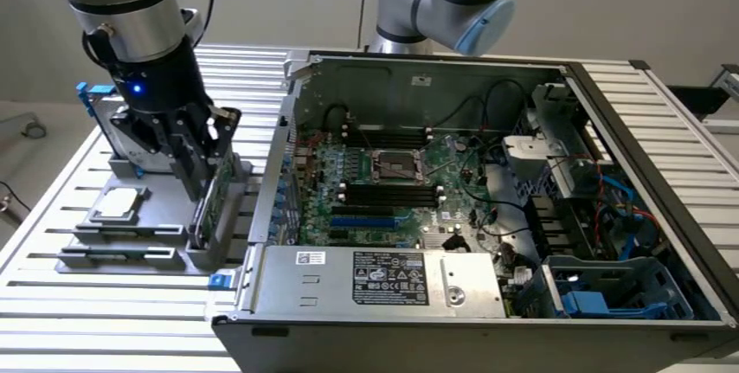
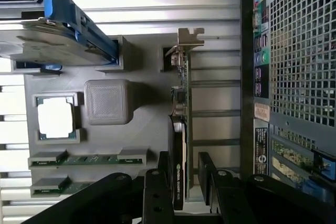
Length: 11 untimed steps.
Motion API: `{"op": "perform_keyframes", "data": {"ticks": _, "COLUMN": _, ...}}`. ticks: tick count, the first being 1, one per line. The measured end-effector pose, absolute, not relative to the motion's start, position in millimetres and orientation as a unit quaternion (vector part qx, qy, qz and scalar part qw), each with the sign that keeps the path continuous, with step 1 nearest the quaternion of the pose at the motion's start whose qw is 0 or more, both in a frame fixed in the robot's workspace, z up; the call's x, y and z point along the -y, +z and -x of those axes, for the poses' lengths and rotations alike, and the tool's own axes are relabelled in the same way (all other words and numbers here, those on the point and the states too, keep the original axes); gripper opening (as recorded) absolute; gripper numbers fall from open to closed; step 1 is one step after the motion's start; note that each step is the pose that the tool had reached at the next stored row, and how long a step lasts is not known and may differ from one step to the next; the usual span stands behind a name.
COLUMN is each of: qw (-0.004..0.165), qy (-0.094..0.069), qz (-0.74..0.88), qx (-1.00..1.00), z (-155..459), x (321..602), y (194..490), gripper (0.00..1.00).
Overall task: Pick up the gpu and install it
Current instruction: 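Pick up the gpu and move the gpu toward the slot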
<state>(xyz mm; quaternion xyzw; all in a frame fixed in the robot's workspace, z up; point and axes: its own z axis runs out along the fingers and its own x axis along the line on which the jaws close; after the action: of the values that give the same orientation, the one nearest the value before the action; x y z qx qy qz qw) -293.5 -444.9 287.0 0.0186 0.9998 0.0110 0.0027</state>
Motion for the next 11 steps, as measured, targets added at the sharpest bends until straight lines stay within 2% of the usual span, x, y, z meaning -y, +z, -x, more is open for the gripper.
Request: {"op": "perform_keyframes", "data": {"ticks": 11, "qw": 0.003, "qy": 0.011, "qz": -0.019, "qx": -1.000, "z": 292, "x": 445, "y": 267, "gripper": 0.36}}
